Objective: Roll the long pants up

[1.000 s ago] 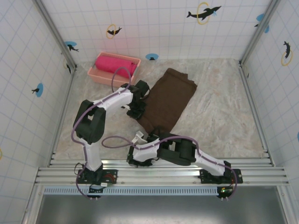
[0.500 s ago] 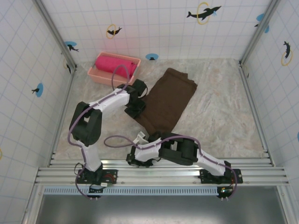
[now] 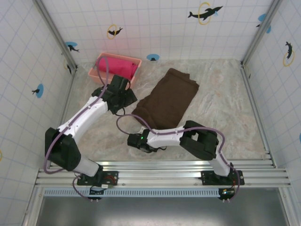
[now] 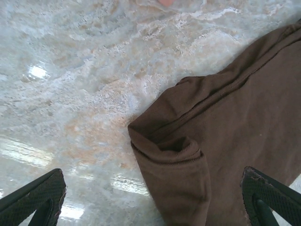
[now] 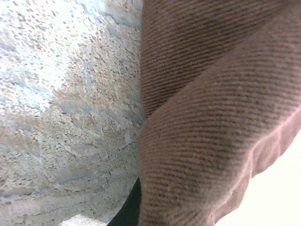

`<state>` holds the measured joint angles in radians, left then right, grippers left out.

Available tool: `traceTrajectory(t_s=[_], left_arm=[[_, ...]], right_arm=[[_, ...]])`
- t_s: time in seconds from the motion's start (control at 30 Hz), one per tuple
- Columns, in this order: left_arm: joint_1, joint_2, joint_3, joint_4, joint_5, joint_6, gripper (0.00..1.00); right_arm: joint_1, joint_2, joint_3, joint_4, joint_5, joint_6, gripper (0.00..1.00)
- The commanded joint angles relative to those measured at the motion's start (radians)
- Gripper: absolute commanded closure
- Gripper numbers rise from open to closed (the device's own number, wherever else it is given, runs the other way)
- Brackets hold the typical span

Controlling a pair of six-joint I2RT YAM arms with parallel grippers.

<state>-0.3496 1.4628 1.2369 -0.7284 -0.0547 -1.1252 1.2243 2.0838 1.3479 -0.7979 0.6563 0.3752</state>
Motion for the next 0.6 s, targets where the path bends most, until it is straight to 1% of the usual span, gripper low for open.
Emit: traceTrajectory(t_s=[0.0, 0.07, 0.27, 0.4, 0.57], left_arm=[[-0.002, -0.070, -0.069, -0.023, -0.015, 0.047, 0.03], [-0.002, -0.127, -0.115, -0.024, -0.016, 0.045, 0.02], [-0.005, -0.297, -0.267, -0.015, 0.005, 0.020, 0.02], [-0.015, -0.376, -0.372, 0.056, 0.036, -0.023, 0.02], [-0.051, -0.420, -0.491, 0.241, 0.070, -0.079, 0.02]], right_arm=[[-0.055, -0.017, -0.025, 0.046, -0.229, -0.145, 1.00], [-0.098, -0.030, -0.025, 0.044, -0.297, -0.191, 1.00], [-0.262, -0.049, -0.010, 0.037, -0.600, -0.311, 1.00], [-0.341, -0.027, 0.018, -0.003, -0.713, -0.386, 1.00], [-0.395, 0.019, 0.076, -0.074, -0.820, -0.454, 1.00]])
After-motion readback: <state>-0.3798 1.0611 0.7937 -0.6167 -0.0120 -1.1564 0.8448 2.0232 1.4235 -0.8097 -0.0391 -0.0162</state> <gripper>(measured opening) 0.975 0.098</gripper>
